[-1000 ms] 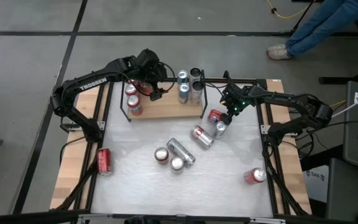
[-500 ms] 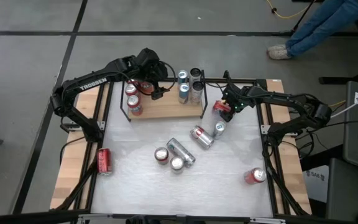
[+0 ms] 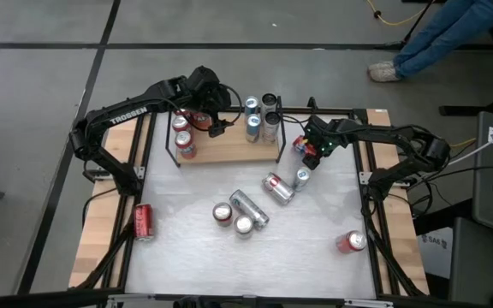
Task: Place canned beverage on shelf
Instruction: Put the red soda can on the shelf aligned with the other red soda can
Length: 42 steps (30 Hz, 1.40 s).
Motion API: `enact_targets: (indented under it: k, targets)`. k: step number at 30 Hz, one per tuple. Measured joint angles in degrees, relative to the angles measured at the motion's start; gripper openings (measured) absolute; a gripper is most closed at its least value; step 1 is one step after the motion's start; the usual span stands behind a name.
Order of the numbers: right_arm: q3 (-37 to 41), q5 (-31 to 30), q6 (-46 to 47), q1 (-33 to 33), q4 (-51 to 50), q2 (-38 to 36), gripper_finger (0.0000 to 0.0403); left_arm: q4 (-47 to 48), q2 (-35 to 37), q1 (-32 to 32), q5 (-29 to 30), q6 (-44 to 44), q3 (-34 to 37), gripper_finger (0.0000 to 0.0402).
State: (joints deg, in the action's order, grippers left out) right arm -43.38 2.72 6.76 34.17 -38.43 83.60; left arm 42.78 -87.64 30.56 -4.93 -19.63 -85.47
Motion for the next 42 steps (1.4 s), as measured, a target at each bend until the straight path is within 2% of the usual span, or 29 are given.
enact_targets:
  k: [3, 15, 25, 33, 38, 42]
  targets:
    - [0.0, -0.07, -0.02, 0.0, 0.42, -0.03, 0.0282, 0.0, 0.0, 0.0, -0.01, 0.0, 0.0, 0.0364]
    - [-0.11, -0.1, 0.55, 0.0, 0.67, -3.69, 0.0289, -0.02, 0.0, 0.01, -0.04, -0.01, 0.0, 0.0364]
    - [-0.22, -0.19, 2.06, -0.02, -1.08, -14.12, 0.0288, -1.64, 0.0, -0.3, -0.63, 0.01, 0.0, 0.0364]
    - [-0.24, -1.24, 3.41, -0.02, -0.83, -25.2, 0.029, -7.74, 0.0, -2.64, -0.51, -0.01, 0.0, 0.0364]
    - [-0.24, -0.9, 3.54, -0.07, 2.71, -31.86, 0.029, -12.51, 0.0, -4.23, 0.94, 0.77, 0.0, 0.0364]
    - [-0.26, 2.26, 3.36, -0.07, 8.45, -34.94, 0.029, -15.27, 0.0, -5.71, 0.94, 1.64, 0.0, 0.0364]
